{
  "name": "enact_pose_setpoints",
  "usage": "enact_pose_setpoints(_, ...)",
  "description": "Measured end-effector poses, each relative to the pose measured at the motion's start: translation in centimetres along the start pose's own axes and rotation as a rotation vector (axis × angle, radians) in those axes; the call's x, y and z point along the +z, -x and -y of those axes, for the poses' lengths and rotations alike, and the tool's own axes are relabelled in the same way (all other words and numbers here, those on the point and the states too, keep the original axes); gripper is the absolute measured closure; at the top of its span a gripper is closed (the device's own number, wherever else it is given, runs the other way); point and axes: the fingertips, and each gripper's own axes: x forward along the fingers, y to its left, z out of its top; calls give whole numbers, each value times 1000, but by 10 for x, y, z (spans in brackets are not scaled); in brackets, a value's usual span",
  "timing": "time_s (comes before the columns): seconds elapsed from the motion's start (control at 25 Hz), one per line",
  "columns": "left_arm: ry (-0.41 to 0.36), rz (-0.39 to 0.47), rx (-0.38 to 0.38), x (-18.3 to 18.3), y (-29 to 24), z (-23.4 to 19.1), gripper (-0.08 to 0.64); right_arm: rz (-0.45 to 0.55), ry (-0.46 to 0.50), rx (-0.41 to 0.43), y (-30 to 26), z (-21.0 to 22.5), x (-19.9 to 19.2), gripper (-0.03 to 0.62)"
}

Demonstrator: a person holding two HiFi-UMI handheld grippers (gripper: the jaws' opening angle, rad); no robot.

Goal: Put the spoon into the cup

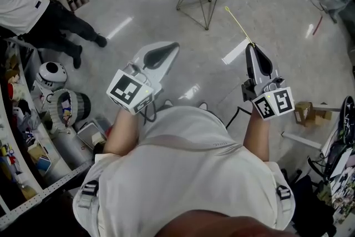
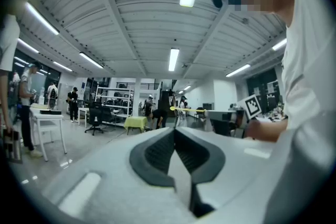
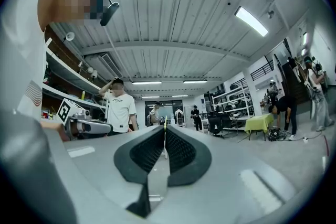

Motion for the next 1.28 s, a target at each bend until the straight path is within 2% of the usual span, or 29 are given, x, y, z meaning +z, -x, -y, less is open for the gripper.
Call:
enact_pose_setpoints(0.4, -6, -14, -16, -4, -26, 22, 558, 7, -5, -2, 22, 24, 2, 581)
enact_pose_setpoints(0.64, -13, -27, -31, -7, -71, 56, 558, 20, -21, -30, 61, 70, 3, 581)
enact_pose_setpoints(0.88, -10, -55, -43, -23, -101, 88, 558, -3, -71, -26, 83, 106, -16, 581)
enact_pose_setpoints(1.08, 13, -78, -34, -31, -117, 80, 558, -15, -86, -11, 76, 119, -22, 581)
enact_pose_setpoints(1.28, 30, -73, -53, -35, -145, 50, 558, -27, -94, -37, 44, 148, -29, 581)
